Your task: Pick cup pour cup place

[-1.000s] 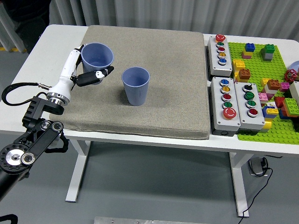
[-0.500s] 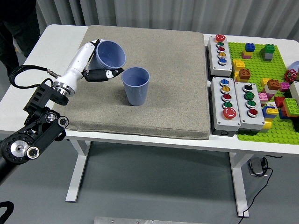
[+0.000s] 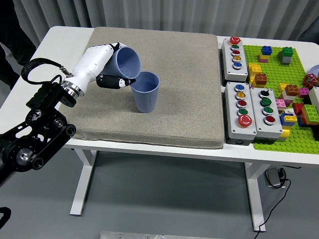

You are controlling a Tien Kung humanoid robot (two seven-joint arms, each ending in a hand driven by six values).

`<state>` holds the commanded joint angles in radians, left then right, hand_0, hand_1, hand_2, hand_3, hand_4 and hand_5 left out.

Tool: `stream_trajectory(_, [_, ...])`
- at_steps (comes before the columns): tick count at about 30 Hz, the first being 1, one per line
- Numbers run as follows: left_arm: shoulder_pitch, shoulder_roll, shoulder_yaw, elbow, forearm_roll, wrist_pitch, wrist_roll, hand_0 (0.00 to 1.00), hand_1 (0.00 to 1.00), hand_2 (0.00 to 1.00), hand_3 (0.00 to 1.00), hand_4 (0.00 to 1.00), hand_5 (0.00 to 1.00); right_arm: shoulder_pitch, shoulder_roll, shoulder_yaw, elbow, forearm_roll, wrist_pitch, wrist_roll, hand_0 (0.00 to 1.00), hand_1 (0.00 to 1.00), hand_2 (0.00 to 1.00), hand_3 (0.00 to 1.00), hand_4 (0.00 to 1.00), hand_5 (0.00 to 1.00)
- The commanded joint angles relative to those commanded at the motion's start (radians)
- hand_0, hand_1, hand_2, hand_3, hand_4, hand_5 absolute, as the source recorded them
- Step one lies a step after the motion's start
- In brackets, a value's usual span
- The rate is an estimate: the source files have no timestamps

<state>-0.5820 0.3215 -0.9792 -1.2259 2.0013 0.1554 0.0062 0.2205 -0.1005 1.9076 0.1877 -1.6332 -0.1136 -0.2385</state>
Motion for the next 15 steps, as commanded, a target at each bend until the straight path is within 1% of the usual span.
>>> stream_trajectory(4, [-0.014, -0.001, 0.013, -0.004, 0.034, -0.007, 0.004, 0.668, 0.593, 0.596, 0.553, 0.831, 0.219, 0.002, -0.001, -0.003, 0.000, 0.005, -0.001, 0.000, 0.697, 0.634, 0.594, 0.595, 0.002, 0.252])
stream_trajectory(10, [-0.017, 0.003, 0.023, -0.021, 0.057, -0.013, 0.013, 0.665, 0.589, 0.596, 0.554, 0.829, 0.218, 0.003, -0.002, -0.002, -0.001, 0.004, 0.000, 0.000, 0.697, 0.634, 0.593, 0.596, 0.002, 0.251])
stream_trajectory(15, [-0.019, 0.009, 0.034, -0.026, 0.107, -0.017, 0.022, 0.662, 0.585, 0.596, 0.555, 0.826, 0.215, 0.003, -0.002, -0.001, -0.001, 0.002, 0.001, 0.001, 0.697, 0.634, 0.593, 0.596, 0.002, 0.251])
